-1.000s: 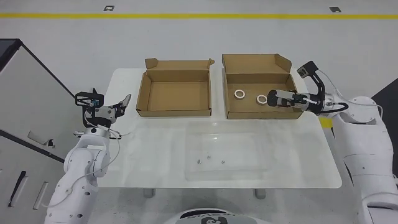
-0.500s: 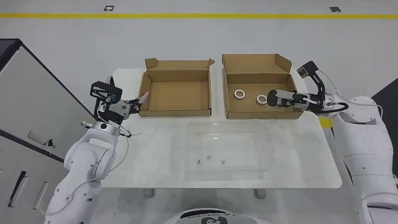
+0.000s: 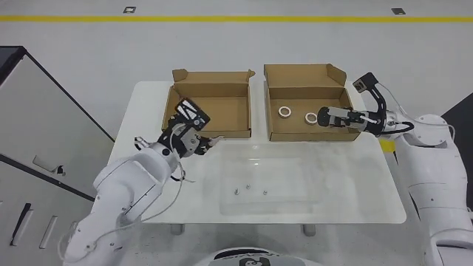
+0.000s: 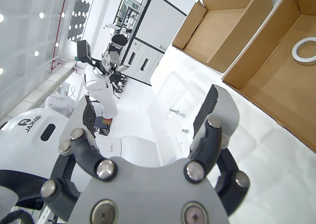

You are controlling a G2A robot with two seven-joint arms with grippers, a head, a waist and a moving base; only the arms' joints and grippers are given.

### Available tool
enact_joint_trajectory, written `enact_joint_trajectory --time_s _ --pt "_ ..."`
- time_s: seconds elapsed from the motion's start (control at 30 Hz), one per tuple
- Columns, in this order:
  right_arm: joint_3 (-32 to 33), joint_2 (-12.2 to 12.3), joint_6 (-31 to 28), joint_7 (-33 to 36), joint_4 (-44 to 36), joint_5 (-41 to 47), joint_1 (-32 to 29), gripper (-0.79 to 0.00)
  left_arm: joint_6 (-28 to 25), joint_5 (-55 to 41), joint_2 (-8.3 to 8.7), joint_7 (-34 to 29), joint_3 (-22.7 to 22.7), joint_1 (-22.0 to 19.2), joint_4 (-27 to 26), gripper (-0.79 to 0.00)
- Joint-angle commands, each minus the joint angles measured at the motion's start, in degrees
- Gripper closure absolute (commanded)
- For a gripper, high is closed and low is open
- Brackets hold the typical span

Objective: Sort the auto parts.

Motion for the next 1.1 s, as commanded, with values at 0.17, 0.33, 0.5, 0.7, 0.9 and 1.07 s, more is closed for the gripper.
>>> enact_joint_trajectory --time_s 0.17,0.33,0.5,0.7,0.9,1.07 --pt "0.0 0.0 0.0 0.0 0.0 0.0 0.0 -0.785 0.2 -0.1 -1.57 -17.6 13.9 -10.8 3.2 -0.785" --pt "0.0 0.0 0.0 0.0 0.0 0.0 0.0 -0.785 2.7 -3.8 -3.75 -28.8 23.9 -19.4 7.5 -0.785" --pt "0.0 0.0 0.0 0.0 0.0 0.0 0.0 -0.785 7.9 -7.7 -6.53 -36.8 32.1 -27.4 12.1 -0.785" --pt "0.0 0.0 0.0 0.0 0.0 0.0 0.0 -0.785 12.6 -11.0 -9.49 -40.6 38.4 -33.8 17.9 -0.785" --pt "0.0 0.0 0.0 0.0 0.0 0.0 0.0 -0.785 16.2 -12.1 -11.54 -40.6 42.9 -37.3 22.7 -0.785" --pt "0.0 0.0 0.0 0.0 0.0 0.0 0.0 -0.785 16.2 -12.1 -11.54 -40.6 42.9 -37.3 22.7 -0.785"
